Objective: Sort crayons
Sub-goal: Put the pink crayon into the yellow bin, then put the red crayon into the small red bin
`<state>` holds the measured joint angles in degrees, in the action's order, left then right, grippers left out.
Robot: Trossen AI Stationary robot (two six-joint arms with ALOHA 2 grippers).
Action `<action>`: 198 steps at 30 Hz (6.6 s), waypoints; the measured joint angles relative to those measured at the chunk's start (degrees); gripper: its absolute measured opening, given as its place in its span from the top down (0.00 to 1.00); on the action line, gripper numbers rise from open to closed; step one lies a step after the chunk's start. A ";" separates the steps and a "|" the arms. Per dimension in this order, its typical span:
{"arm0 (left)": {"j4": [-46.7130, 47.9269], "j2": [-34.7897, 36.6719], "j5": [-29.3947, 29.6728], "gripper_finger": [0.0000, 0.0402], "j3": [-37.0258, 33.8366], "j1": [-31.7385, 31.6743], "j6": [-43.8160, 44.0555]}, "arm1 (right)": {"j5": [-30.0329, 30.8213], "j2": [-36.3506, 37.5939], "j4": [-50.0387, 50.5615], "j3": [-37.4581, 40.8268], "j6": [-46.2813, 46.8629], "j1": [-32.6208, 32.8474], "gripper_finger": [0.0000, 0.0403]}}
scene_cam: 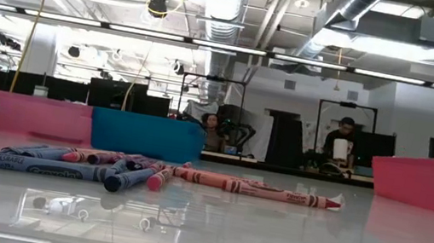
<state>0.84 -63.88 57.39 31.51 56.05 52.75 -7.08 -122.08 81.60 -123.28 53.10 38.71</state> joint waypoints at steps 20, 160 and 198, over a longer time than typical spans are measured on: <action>0.22 0.01 0.05 0.51 0.00 0.00 -0.39 | -12.70 0.00 8.48 5.84 30.34 12.04 0.98; 2.32 0.01 0.28 0.51 -0.02 -2.69 1.07 | 44.98 17.74 -13.26 30.99 16.46 7.21 0.84; 3.37 0.02 -0.07 0.51 -0.02 -2.67 1.53 | 24.97 5.74 -31.85 36.98 -28.15 -9.65 0.84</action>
<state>4.21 -63.86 57.32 31.48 53.39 54.28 17.89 -116.35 49.75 -86.30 24.95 29.06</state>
